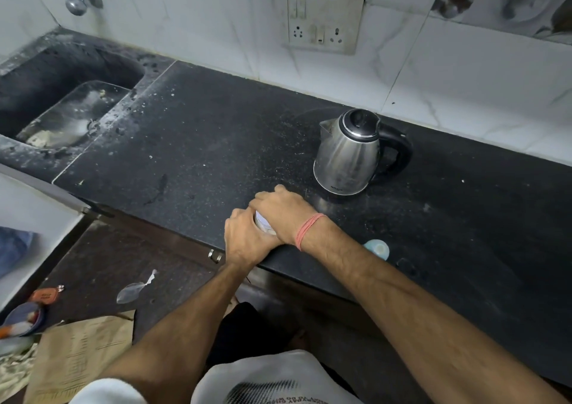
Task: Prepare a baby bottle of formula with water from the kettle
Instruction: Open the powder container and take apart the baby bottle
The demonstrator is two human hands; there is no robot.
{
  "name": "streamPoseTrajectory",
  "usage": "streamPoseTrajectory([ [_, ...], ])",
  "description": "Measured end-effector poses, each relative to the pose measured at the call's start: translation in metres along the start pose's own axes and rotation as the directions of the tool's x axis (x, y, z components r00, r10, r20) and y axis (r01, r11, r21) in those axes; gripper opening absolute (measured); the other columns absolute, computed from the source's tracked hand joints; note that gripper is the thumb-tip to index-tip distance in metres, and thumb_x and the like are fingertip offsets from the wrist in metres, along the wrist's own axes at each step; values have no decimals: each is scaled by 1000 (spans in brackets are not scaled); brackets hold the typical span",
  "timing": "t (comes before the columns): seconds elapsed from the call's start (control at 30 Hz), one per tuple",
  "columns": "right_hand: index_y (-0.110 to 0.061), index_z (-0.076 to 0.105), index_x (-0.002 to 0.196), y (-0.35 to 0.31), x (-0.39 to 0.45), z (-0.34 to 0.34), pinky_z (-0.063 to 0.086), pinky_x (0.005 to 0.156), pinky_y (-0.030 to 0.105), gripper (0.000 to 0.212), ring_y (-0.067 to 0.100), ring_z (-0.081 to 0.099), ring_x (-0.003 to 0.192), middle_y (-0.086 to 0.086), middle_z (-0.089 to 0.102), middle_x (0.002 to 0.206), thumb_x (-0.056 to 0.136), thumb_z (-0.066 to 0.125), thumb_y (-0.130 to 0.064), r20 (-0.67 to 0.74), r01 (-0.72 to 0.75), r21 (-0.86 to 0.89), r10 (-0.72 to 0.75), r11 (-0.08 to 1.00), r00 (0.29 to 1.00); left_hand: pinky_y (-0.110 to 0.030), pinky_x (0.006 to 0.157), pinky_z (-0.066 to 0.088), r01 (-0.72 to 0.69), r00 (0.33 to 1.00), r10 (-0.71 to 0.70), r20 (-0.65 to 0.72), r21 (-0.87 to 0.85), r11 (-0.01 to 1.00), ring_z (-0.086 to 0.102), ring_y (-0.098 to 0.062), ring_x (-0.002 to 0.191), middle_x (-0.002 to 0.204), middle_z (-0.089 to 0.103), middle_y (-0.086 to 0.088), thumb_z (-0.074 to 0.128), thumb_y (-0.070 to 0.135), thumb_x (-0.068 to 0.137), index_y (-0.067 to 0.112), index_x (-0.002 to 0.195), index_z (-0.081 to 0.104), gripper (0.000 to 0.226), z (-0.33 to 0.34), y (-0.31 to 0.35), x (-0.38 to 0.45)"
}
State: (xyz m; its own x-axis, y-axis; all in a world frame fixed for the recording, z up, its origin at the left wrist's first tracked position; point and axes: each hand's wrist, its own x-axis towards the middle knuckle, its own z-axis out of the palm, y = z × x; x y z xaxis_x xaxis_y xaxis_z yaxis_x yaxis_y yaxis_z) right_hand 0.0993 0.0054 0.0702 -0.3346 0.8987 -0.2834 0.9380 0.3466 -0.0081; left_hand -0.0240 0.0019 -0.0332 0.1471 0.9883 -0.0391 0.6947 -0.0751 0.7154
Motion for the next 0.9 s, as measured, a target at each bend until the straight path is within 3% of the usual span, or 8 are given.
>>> streamPoseTrajectory([
  [0.1, -26, 55, 146, 9, 1, -4, 38, 120, 66, 60, 29, 50, 140, -3, 55, 149, 92, 81, -21, 69, 43, 63, -47, 997, 997, -49, 91, 61, -20, 1000, 20, 9, 27, 999, 64, -20, 100, 86, 68, 14, 80, 83, 58, 28, 105, 72, 73, 3, -7, 4],
  [0.2, -27, 44, 152, 13, 0, -2, 49, 108, 56, 85, 29, 54, 136, -1, 50, 152, 81, 89, -42, 34, -77, 186, 72, 980, 997, -45, 100, 54, -6, 999, 5, 39, 5, 1000, 54, -17, 109, 102, 68, 15, 83, 85, 55, 37, 127, 66, 89, 4, -12, 3],
  [0.27, -22, 44, 154, 13, 1, 0, 51, 100, 51, 92, 33, 57, 134, 6, 53, 150, 82, 80, -67, 8, -171, 38, 170, 985, 985, -44, 102, 50, -4, 999, 4, 37, -7, 1000, 51, -15, 110, 107, 67, 17, 83, 88, 49, 37, 138, 63, 104, 4, -12, 4],
  [0.33, -19, 51, 147, 16, 2, 3, 51, 96, 46, 86, 34, 65, 127, 9, 61, 143, 86, 70, -77, -11, -175, -53, 175, 983, 985, -43, 102, 50, 9, 999, -8, 40, -11, 1000, 50, -14, 110, 105, 66, 19, 83, 85, 47, 37, 141, 63, 107, 3, -9, 3],
  [0.5, -25, 57, 144, 23, 0, -9, 50, 89, 43, 60, 29, 64, 125, 3, 62, 137, 93, 72, -53, -3, 27, -55, -27, 998, 1000, -37, 98, 44, 22, 999, -24, 43, 55, 998, 47, -13, 105, 95, 64, 17, 89, 79, 47, 37, 122, 64, 90, 3, -5, 4],
  [0.73, -40, 53, 151, 29, 12, -24, 59, 93, 44, 91, 24, 61, 125, -7, 59, 141, 72, 98, -32, 145, 227, -116, -209, 967, 967, -38, 97, 49, 47, 999, -49, 18, 86, 995, 48, -16, 105, 86, 57, 16, 96, 74, 52, 27, 107, 66, 78, 5, -2, 2],
  [0.83, -40, 55, 146, 30, 10, -28, 60, 90, 41, 85, 22, 59, 122, -10, 59, 140, 75, 98, -25, 97, 286, -139, -275, 948, 957, -38, 101, 49, 61, 998, -62, 16, 58, 996, 46, -15, 107, 89, 50, 19, 100, 67, 57, 23, 111, 65, 78, 2, 3, 0],
  [0.9, -37, 54, 143, 33, 3, -32, 58, 88, 41, 79, 23, 59, 121, -6, 55, 140, 78, 94, -19, 36, 256, -50, -254, 965, 967, -42, 99, 51, 46, 998, -48, 27, 62, 997, 47, -17, 106, 91, 57, 20, 98, 69, 56, 25, 117, 66, 82, 2, 2, 0],
])
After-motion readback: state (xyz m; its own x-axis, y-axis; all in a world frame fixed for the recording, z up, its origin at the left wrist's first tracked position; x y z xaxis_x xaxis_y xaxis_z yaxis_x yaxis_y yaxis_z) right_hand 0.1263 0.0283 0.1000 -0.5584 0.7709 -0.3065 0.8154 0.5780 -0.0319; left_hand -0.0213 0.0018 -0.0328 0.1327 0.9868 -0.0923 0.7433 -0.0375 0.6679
